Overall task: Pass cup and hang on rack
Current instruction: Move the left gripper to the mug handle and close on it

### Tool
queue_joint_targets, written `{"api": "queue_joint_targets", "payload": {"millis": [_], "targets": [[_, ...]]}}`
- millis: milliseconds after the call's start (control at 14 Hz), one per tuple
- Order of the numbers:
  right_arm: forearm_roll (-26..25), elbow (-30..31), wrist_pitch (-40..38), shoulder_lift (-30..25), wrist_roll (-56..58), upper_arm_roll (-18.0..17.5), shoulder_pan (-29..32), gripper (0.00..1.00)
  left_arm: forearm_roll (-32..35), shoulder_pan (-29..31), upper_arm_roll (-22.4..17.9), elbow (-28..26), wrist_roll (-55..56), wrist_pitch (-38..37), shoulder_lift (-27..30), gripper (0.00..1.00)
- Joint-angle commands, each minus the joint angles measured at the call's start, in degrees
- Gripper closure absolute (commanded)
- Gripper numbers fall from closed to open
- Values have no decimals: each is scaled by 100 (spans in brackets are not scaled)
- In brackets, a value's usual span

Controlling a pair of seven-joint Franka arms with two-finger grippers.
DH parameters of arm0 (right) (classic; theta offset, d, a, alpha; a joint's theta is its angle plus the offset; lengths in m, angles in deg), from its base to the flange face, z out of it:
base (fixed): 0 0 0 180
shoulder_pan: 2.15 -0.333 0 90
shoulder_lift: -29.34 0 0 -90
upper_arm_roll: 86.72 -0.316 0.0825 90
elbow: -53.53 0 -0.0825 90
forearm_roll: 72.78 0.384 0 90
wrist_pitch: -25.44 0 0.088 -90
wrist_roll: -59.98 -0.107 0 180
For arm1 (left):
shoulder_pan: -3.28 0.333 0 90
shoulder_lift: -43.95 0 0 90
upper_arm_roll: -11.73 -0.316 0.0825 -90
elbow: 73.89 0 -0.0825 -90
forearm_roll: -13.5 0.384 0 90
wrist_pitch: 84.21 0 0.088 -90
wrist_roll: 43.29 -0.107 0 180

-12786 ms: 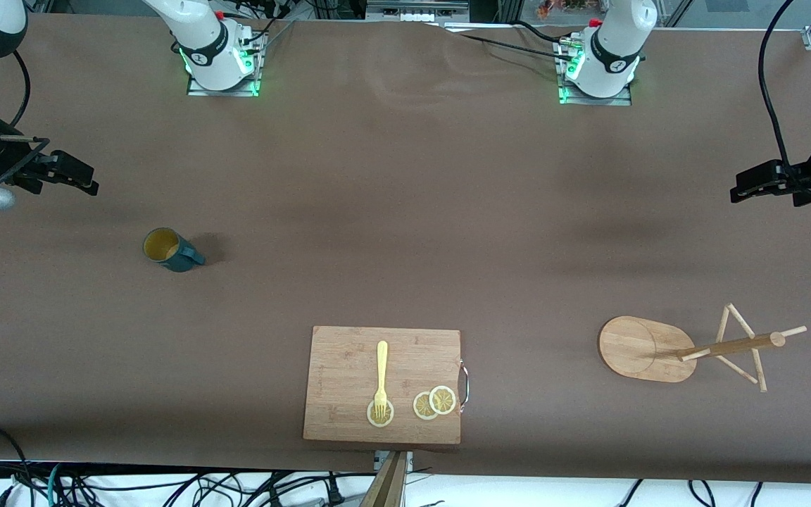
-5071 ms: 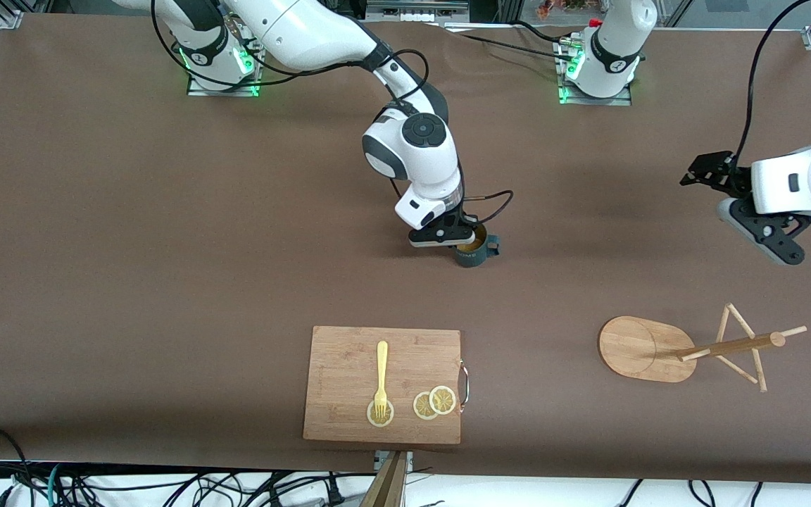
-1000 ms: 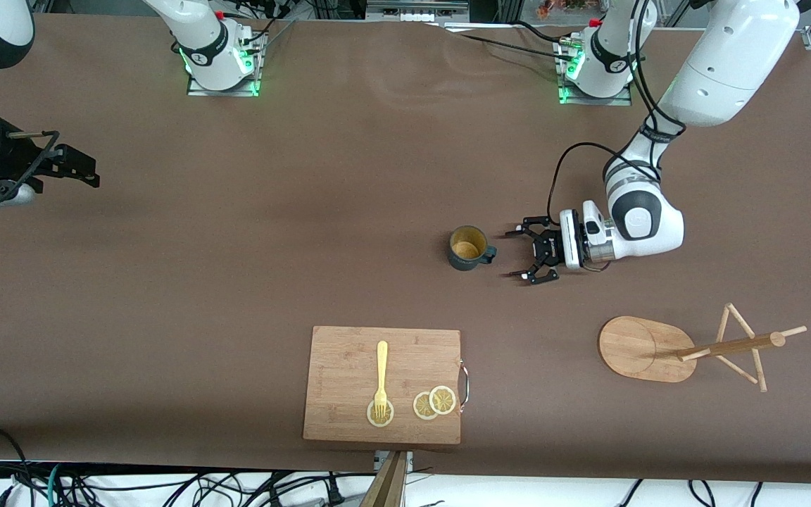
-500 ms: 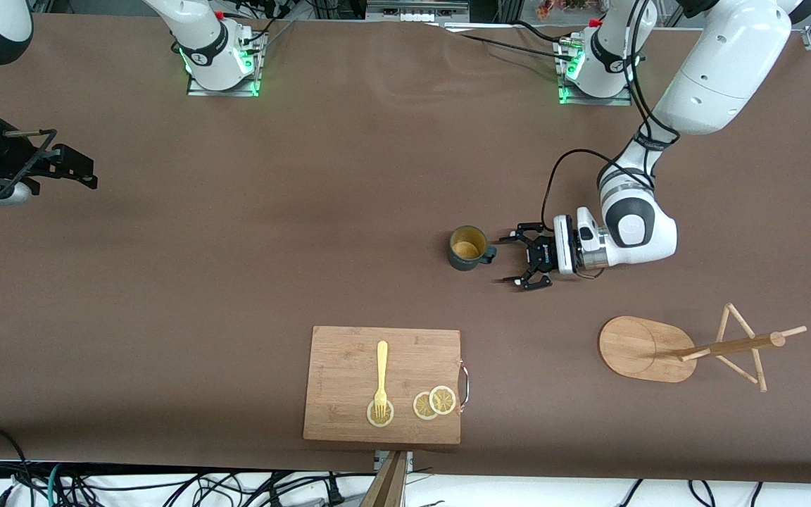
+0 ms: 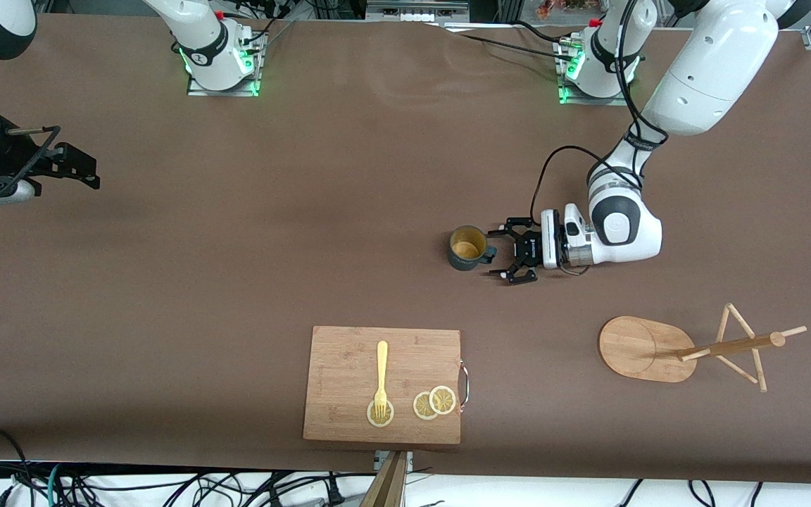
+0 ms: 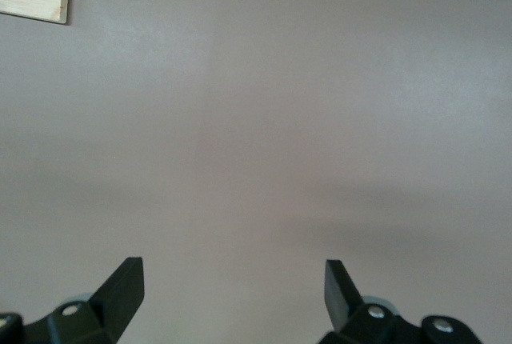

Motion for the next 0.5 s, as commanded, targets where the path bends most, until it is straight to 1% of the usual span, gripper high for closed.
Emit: {"api": "queue_joint_targets", "payload": {"millis": [0, 357, 429], "targets": [[-66, -75, -45, -23, -32, -51, 13, 0, -172, -1, -12, -49, -366, -157, -50, 0], [-66, -84, -54, -5, -32, -51, 13, 0, -260, -1, -12, -155, -621, -270, -50, 0], [-66, -84, -63, -5, -32, -51, 13, 0, -260, 8, -12, -155, -674, -297, -50, 3]]}}
